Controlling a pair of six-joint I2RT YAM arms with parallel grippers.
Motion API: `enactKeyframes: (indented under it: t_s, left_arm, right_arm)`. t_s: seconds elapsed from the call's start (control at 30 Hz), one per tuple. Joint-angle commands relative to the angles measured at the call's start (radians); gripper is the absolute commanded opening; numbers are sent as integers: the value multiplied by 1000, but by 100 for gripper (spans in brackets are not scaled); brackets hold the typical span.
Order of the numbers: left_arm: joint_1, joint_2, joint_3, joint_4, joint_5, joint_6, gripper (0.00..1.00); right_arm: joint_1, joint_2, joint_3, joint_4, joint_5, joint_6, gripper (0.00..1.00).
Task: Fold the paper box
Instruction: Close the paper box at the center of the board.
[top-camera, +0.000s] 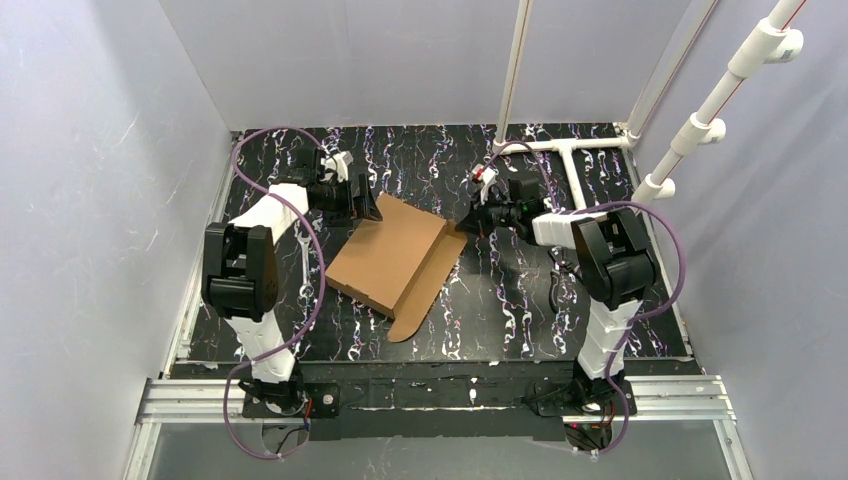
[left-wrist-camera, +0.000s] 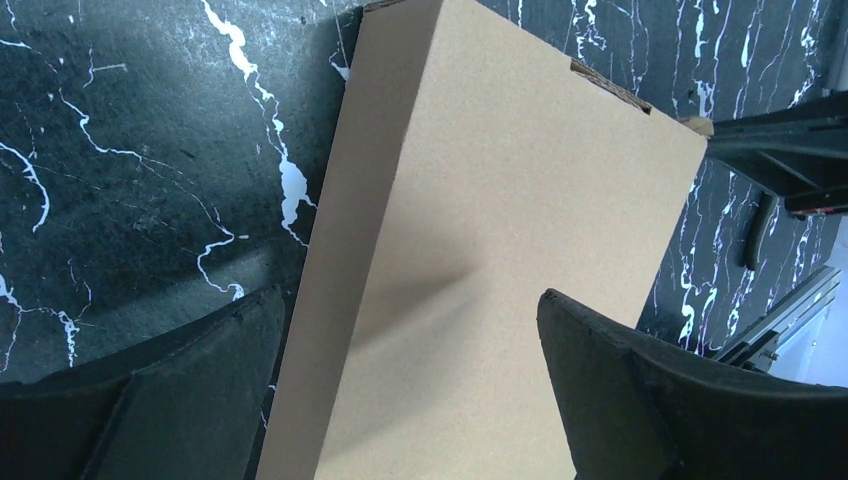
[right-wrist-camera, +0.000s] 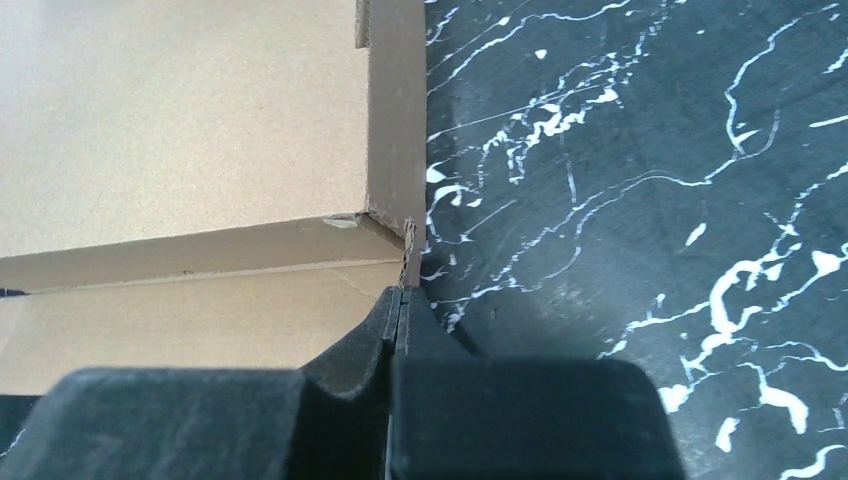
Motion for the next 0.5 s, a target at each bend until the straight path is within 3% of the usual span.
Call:
enactKeyframes:
  t_s: [0.0,0.2,0.47]
  left_arm:
    - [2,2,14,-24,-13,24,97]
    - [-26,-105,-10,-34,-112,18,98]
    - [-227,-410,-98,-40,-403,267,98]
  right_arm:
    - [33,-93,-53,86,49,3,1]
    - [60,-139,-84,78,176,17,1]
    - [71,-160,-94,26,218,-3,1]
